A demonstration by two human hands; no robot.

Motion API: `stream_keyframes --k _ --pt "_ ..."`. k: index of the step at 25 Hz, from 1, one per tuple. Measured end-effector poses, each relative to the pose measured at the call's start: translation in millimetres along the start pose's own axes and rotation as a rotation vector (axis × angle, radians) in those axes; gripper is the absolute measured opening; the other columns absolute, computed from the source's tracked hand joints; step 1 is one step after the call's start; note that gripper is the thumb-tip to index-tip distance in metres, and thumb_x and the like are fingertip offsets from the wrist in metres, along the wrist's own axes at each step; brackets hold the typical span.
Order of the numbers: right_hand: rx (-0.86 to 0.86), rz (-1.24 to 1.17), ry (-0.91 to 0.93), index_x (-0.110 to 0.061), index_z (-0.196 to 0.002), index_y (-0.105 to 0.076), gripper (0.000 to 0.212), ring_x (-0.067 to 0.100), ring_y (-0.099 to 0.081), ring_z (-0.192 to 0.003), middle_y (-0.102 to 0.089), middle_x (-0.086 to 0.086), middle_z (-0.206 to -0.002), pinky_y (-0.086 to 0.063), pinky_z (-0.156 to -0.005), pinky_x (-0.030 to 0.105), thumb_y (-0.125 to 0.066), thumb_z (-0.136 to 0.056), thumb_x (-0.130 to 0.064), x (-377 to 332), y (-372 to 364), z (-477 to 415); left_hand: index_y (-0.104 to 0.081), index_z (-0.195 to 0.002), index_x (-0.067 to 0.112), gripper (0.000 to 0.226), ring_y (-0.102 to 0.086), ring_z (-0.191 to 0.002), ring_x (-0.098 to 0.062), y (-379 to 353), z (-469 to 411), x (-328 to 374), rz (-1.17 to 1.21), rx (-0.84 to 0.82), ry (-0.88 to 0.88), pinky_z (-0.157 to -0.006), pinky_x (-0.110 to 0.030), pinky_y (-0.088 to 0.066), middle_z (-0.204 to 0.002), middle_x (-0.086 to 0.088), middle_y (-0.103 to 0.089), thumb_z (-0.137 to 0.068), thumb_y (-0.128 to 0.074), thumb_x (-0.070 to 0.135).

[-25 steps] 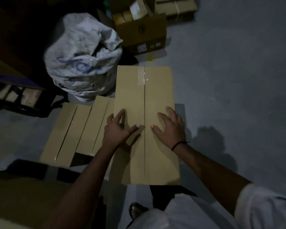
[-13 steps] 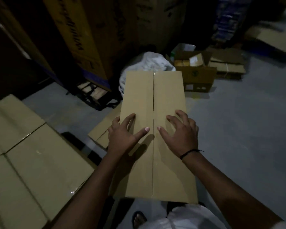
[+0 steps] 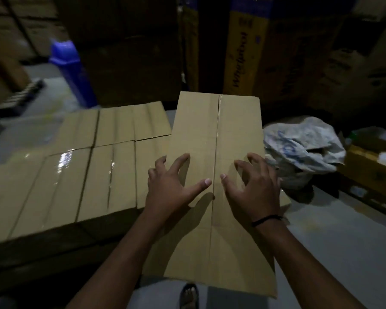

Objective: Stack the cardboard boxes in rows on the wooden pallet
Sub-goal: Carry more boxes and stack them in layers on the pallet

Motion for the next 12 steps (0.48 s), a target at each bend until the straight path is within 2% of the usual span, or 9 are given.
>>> stream_keyframes --k 6,12 --pt "-0.12 -0.195 0.181 -0.032 -0.126 -0.063 0.061 0.028 -0.046 -0.13 -0.047 -0.003 -0.147 -0.042 -0.103 0.052 -0.049 -0.081 -0.07 -76.7 -11.6 55.1 -0.021 -0.149 0.059 0.096 -0.016 -0.147 -0.028 66.5 109.3 -54.9 -0.096 0.158 0.163 -0.11 -0.054 -0.039 -0.16 0.002 -0.015 -0.066 -0.056 0.092" --pt "-0.239 -0.303 0.317 -0.035 -0.124 -0.063 0.058 0.027 -0.045 -0.129 -0.045 -0.005 -0.147 -0.04 -0.104 0.05 -0.05 -0.081 -0.071 -157.4 -32.1 108.6 -0.026 -0.149 0.056 0.094 -0.019 -0.145 -0.031 134.4 178.9 -103.3 -0.189 0.313 0.252 -0.107 -0.055 -0.04 -0.16 -0.003 -0.019 -0.067 -0.056 0.09"
Point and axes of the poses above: each hand's wrist, its own z-axis away from the middle knuckle, its own y-axis out of the back of the hand, x = y × z, the point moved 4 cm from there along -z, towards the middle knuckle
